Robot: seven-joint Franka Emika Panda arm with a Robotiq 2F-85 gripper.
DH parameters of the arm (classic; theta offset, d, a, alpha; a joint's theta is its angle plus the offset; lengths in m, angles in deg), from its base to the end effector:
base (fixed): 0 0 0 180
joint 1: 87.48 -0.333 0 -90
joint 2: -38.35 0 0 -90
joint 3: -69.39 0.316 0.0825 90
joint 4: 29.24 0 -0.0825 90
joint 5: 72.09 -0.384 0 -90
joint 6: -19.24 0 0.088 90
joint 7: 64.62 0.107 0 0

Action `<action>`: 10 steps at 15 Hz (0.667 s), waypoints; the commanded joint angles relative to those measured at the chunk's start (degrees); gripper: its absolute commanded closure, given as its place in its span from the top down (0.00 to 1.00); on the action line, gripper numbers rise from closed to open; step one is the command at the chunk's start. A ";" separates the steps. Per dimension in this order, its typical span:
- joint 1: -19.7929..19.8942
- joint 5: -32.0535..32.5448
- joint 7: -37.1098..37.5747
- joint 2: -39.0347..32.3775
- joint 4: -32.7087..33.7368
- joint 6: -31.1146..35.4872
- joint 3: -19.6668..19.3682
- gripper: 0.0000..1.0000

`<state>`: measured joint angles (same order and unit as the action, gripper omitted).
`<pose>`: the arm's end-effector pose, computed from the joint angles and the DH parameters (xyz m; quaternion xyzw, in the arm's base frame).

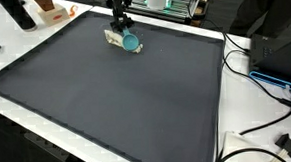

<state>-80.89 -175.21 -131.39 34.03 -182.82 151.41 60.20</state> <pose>0.3734 -0.0866 0.1920 -0.8262 0.3177 -0.1929 0.4234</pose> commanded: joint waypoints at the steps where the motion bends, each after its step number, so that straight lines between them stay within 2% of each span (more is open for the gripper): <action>1: 1.27 -1.06 -5.91 -4.74 0.88 -0.94 -0.97 0.25; 7: 1.77 1.58 -11.21 -8.92 2.90 -3.12 -2.10 0.25; 10: 1.54 2.55 -11.44 -9.73 3.32 -1.65 -2.54 0.25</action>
<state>-79.59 -174.56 -140.09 29.42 -180.81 146.41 58.53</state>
